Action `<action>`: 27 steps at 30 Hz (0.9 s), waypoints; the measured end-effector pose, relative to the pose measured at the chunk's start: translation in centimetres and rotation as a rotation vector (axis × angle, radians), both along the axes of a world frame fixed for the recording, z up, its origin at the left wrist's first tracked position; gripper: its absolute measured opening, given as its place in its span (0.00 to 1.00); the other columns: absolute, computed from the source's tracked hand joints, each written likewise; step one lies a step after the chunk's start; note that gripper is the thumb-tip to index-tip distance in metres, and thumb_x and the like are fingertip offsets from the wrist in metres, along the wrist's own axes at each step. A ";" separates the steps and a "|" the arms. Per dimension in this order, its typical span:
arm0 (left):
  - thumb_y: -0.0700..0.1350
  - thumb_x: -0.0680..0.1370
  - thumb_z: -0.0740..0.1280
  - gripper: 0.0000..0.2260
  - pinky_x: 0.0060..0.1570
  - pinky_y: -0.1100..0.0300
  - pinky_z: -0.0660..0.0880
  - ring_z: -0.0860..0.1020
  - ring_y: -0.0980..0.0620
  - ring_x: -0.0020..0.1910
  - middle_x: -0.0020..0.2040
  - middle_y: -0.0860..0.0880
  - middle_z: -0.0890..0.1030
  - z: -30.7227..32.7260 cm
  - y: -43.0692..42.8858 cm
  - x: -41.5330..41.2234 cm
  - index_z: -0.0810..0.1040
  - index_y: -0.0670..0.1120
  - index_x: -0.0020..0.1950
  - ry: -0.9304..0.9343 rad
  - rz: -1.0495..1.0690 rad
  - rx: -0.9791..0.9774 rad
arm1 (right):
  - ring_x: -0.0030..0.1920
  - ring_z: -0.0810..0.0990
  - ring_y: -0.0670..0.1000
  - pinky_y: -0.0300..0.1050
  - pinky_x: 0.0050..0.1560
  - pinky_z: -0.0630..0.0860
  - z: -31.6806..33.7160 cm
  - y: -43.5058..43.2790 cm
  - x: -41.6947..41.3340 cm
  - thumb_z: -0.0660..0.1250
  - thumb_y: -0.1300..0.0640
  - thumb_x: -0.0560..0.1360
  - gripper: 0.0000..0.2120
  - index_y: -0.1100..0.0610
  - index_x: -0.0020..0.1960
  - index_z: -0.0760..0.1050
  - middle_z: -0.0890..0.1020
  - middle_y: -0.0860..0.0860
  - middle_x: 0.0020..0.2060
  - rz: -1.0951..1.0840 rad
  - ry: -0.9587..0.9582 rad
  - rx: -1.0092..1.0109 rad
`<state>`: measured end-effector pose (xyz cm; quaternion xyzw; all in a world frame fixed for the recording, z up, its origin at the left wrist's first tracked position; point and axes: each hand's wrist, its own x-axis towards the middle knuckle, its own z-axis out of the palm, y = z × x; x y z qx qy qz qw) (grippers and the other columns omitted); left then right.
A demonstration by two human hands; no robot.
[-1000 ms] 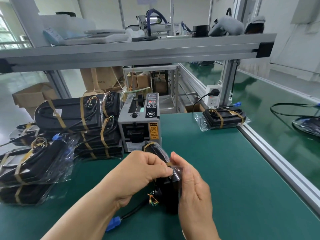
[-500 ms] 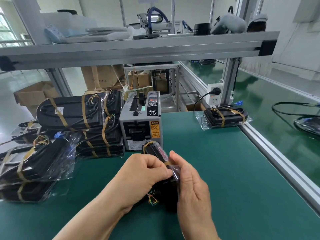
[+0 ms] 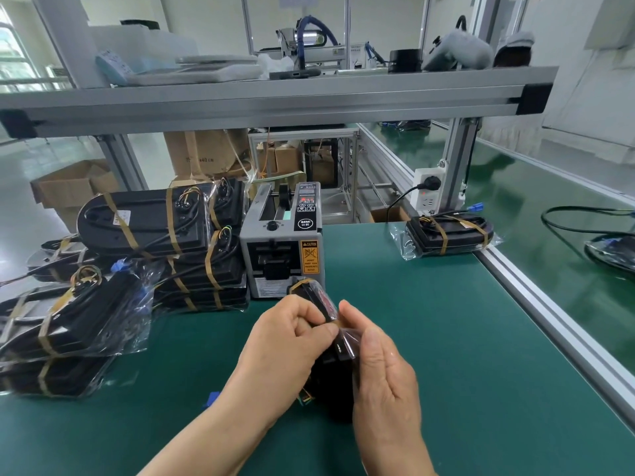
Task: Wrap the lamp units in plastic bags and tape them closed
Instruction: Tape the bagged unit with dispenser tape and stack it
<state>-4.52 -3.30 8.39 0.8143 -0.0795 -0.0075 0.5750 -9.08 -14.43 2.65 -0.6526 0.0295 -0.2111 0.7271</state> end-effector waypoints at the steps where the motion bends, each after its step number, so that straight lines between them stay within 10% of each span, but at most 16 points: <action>1: 0.47 0.73 0.74 0.07 0.34 0.57 0.71 0.69 0.55 0.27 0.26 0.54 0.71 0.0 0.1 0.0 0.77 0.50 0.42 -0.004 -0.023 -0.003 | 0.61 0.82 0.45 0.56 0.65 0.75 -0.1 -0.1 0.0 0.55 0.42 0.79 0.20 0.42 0.64 0.80 0.84 0.41 0.58 0.000 -0.004 0.010; 11: 0.45 0.69 0.79 0.14 0.36 0.64 0.71 0.68 0.58 0.31 0.31 0.58 0.70 0.2 2.0 -1.0 0.76 0.51 0.47 0.041 -0.215 0.059 | 0.64 0.80 0.45 0.46 0.64 0.73 2.0 -3.1 0.9 0.70 0.30 0.67 0.29 0.45 0.61 0.82 0.83 0.45 0.61 0.198 0.020 0.146; 16: 0.47 0.68 0.80 0.16 0.33 0.66 0.68 0.66 0.58 0.30 0.30 0.59 0.68 0.4 1.7 -0.9 0.74 0.49 0.46 0.025 -0.214 0.088 | 0.55 0.82 0.40 0.44 0.65 0.76 6.3 -4.0 6.6 0.78 0.51 0.70 0.18 0.52 0.58 0.81 0.85 0.43 0.53 0.170 0.265 -0.356; 20: 0.48 0.67 0.80 0.17 0.34 0.63 0.66 0.65 0.57 0.30 0.29 0.60 0.67 0.4 1.7 -0.6 0.74 0.49 0.47 0.053 -0.233 0.074 | 0.49 0.79 0.46 0.42 0.49 0.75 7.1 -1.8 9.7 0.77 0.46 0.67 0.17 0.50 0.50 0.76 0.80 0.44 0.46 0.161 0.335 -0.844; 27: 0.55 0.65 0.77 0.10 0.30 0.68 0.68 0.69 0.59 0.28 0.30 0.57 0.75 0.9 2.8 1.1 0.79 0.55 0.39 0.139 -0.298 -0.031 | 0.48 0.80 0.51 0.48 0.49 0.77 6.5 -1.5 10.6 0.67 0.51 0.77 0.07 0.50 0.40 0.77 0.84 0.47 0.43 0.021 0.270 -0.933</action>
